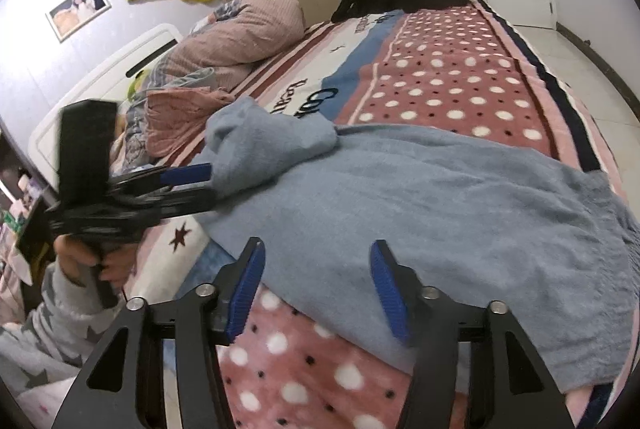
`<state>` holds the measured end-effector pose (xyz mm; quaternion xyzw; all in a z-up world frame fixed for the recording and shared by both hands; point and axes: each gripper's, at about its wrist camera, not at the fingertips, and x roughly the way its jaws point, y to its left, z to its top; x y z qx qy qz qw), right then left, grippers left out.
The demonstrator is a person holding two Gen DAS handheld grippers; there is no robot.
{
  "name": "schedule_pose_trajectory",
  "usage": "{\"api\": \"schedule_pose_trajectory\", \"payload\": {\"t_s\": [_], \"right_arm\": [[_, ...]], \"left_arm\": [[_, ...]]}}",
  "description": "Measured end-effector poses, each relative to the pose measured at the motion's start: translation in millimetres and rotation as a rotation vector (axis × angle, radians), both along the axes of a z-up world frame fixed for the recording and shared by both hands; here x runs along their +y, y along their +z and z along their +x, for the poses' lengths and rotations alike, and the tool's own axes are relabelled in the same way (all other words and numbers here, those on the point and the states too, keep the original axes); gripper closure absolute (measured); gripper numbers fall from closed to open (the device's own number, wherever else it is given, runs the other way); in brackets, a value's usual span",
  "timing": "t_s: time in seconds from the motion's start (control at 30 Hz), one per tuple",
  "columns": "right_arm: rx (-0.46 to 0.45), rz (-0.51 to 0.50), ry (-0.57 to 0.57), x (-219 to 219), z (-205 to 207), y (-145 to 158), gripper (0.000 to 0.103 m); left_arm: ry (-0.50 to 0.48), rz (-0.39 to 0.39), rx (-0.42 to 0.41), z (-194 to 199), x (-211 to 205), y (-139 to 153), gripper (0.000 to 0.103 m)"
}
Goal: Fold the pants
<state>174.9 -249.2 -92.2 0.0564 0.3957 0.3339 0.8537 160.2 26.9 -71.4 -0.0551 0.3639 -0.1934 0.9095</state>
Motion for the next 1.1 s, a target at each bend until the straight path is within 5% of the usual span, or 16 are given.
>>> {"api": "schedule_pose_trajectory", "payload": {"t_s": [0.13,0.4,0.6,0.77,0.8,0.87,0.93,1.03,1.1], "right_arm": [[-0.009,-0.025,0.007,35,13,6,0.032],[-0.1,-0.209,0.009,161,32,-4,0.013],[-0.195,-0.449,-0.113,220,43,-38,0.013],[-0.196,-0.406,-0.267,205,45,-33,0.014],[-0.2,-0.399,-0.275,200,44,-30,0.015],[-0.2,-0.37,-0.297,188,40,-24,0.035],[-0.172,-0.331,-0.329,176,41,-19,0.037],[-0.146,-0.306,-0.343,164,43,-16,0.057],[-0.126,-0.273,-0.382,155,41,-14,0.061]], "left_arm": [[0.236,0.167,-0.047,-7,43,-1,0.017],[0.354,0.259,-0.013,-15,73,-29,0.017],[0.34,0.196,0.008,-21,81,-44,0.017],[0.33,0.16,0.014,-18,81,-51,0.017],[0.324,0.15,0.011,-18,81,-51,0.017],[0.318,0.145,0.01,-17,80,-51,0.017],[0.313,0.143,0.005,-16,78,-51,0.017],[0.315,0.154,0.0,-17,76,-50,0.017],[0.316,0.159,-0.001,-19,77,-50,0.017]]}}
